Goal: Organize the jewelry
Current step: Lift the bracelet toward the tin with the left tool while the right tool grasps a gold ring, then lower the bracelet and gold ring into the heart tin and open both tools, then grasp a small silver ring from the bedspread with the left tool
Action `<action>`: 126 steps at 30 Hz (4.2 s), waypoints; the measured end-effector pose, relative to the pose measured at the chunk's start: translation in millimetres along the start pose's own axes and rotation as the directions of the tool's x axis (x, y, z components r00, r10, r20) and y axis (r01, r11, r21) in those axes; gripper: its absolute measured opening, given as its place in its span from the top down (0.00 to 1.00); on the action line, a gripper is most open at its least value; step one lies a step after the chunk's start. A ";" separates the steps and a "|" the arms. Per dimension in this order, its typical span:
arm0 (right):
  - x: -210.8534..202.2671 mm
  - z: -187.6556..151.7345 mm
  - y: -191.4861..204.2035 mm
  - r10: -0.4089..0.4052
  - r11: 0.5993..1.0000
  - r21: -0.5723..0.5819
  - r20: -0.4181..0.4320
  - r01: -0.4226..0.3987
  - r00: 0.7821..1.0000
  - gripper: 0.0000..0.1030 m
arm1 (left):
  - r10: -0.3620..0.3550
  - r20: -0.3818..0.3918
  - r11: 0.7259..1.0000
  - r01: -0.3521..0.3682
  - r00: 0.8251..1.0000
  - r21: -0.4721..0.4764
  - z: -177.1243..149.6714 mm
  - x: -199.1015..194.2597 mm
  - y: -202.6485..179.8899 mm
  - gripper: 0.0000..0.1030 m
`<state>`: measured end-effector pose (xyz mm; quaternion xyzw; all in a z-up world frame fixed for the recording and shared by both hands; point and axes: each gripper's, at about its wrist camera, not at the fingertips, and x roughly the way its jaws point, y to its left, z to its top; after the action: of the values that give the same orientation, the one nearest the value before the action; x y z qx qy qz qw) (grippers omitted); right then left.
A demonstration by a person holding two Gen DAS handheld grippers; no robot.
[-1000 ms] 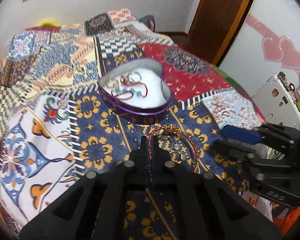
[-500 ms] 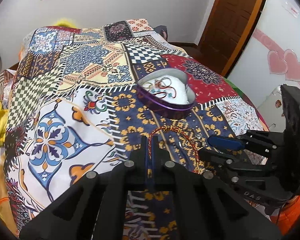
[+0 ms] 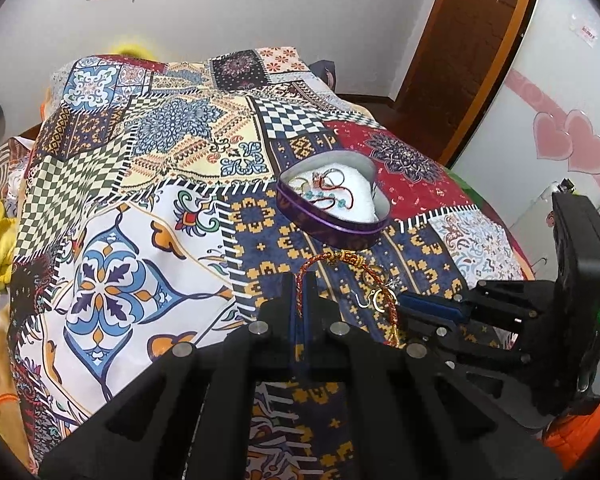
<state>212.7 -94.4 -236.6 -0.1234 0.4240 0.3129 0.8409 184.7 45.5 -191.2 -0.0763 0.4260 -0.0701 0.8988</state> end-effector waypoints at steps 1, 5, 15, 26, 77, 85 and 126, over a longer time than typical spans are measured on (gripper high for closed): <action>-1.2 -0.4 -0.4 0.002 1.000 0.003 0.003 -0.002 1.000 0.92 | 0.000 0.003 1.000 0.000 1.000 -0.002 1.0 -0.6 -0.2 0.99; -6.9 0.2 0.0 0.004 1.000 0.013 0.023 -0.004 1.000 0.92 | 0.002 0.013 1.000 -0.002 1.000 -0.002 6.0 -3.3 -1.5 0.99; -39.1 18.3 -12.5 -0.011 0.999 0.052 0.132 0.004 0.991 0.92 | 0.007 0.057 1.000 -0.007 0.998 -0.005 27.4 -4.2 -3.2 0.99; -39.1 44.0 -30.0 -0.016 0.995 0.096 0.196 -0.003 0.981 0.92 | 0.015 0.083 1.000 -0.013 0.996 -0.019 60.5 15.9 -1.1 0.99; -19.3 38.2 -41.5 -0.013 0.997 0.080 0.083 0.006 0.996 0.82 | -0.005 -0.038 0.997 0.008 0.999 0.079 49.0 40.4 -23.0 0.79; -19.5 19.5 -51.7 -0.028 0.994 0.111 0.046 0.023 0.999 0.80 | -0.051 -0.120 0.992 0.063 0.991 0.106 26.3 55.5 -40.5 0.79; 14.2 12.1 -12.6 0.014 1.000 -0.012 0.012 -0.014 1.000 0.91 | -0.050 -0.061 0.998 0.052 0.997 0.029 19.9 33.5 -15.7 0.81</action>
<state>234.7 -92.5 -241.2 -0.1237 0.4179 0.3219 0.8405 220.2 25.2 -201.0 -0.0712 0.4497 -0.1018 0.8845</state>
